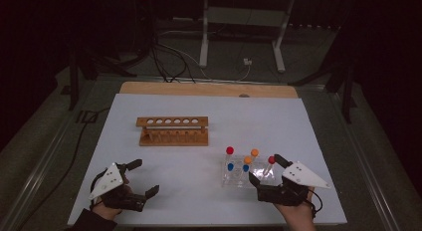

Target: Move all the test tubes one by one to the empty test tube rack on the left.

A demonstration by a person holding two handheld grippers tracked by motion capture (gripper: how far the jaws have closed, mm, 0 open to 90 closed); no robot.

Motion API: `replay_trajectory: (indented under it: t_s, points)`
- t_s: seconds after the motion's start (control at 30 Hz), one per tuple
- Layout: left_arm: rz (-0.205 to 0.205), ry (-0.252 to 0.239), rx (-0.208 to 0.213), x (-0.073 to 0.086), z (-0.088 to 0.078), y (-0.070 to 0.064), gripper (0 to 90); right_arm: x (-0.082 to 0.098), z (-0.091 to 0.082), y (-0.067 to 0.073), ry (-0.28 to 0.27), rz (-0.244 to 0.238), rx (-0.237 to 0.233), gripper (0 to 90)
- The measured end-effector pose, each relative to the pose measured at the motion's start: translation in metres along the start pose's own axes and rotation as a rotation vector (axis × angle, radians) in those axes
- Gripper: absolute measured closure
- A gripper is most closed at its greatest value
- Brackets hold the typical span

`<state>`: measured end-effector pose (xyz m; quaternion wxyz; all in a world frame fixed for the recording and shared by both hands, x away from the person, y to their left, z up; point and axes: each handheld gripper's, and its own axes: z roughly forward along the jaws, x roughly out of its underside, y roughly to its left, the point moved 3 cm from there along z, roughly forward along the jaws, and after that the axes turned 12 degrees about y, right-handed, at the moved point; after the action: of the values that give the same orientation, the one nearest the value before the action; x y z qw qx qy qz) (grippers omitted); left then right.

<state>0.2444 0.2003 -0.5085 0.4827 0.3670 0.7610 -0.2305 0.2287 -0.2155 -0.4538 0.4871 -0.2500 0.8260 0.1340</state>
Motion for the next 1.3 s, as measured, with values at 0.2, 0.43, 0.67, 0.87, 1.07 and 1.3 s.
replay_trajectory:
  t_s: [0.2,0.43,0.67,0.87,1.07,1.3]
  points:
    - [-0.001,-0.002,0.000,0.000,0.000,0.000,0.5,0.005,0.006,0.005,0.030,-0.003,-0.013,9.1]
    - [0.002,-0.002,0.002,0.000,0.000,0.000,0.5,0.013,0.016,0.010,0.119,0.005,-0.026,23.7]
    - [0.004,-0.003,0.006,0.000,0.000,0.000,0.5,0.017,0.024,0.010,0.193,0.006,-0.021,37.7]
    - [-0.001,-0.011,0.012,0.000,-0.001,0.000,0.5,0.018,0.028,0.010,0.273,0.008,-0.041,52.4]
    - [0.004,-0.007,0.013,0.000,0.000,0.000,0.5,0.018,0.036,0.011,0.341,0.026,-0.061,61.4]
    - [0.005,-0.009,0.016,0.000,-0.001,-0.001,0.5,0.016,0.041,0.013,0.358,0.032,-0.057,67.8]
